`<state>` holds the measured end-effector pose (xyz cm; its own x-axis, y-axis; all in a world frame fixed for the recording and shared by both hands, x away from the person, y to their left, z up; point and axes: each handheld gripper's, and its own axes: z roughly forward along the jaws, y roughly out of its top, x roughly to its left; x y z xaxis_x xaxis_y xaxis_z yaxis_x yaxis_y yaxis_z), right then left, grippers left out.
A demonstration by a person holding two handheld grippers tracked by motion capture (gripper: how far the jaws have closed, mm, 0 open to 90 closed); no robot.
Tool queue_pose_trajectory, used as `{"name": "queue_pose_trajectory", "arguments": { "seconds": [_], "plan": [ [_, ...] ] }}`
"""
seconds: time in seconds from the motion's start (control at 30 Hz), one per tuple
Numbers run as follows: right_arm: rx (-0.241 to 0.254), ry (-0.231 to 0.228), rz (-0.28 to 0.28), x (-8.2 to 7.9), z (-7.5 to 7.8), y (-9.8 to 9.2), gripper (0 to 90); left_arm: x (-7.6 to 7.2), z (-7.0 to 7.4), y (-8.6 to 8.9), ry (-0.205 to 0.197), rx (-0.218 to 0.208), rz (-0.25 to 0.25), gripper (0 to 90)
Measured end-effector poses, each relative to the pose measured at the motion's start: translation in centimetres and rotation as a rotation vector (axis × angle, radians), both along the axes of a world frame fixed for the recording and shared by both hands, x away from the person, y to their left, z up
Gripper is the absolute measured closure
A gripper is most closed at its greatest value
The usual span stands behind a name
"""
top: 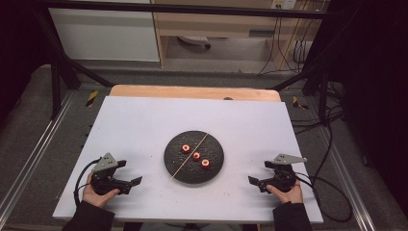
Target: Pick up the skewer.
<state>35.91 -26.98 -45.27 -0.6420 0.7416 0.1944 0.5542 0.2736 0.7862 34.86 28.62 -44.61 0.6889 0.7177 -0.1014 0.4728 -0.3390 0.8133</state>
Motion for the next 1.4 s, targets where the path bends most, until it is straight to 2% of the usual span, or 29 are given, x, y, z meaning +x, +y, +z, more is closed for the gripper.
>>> {"name": "queue_pose_trajectory", "arguments": {
  "seconds": [0.3, 0.97, 1.27, 1.4],
  "plan": [
    [-0.001, -0.002, 0.008, 0.0, 0.0, 0.0, 1.0, -0.2, 0.3, -0.4, -0.004, 0.003, -0.012, 5.4],
    [-0.006, 0.005, 0.003, 0.1, -0.1, 0.2, 1.0, -0.4, 1.1, -2.5, -0.001, 0.034, -0.031, 5.5],
    [-0.012, 0.008, 0.000, 0.0, -0.1, 0.1, 0.9, -0.1, 1.5, -3.8, 0.014, 0.055, -0.037, 5.4],
    [-0.013, 0.010, -0.001, 0.0, -0.1, 0.2, 0.9, 0.0, 1.9, -4.8, 0.018, 0.082, -0.052, 4.9]
  ]
}}
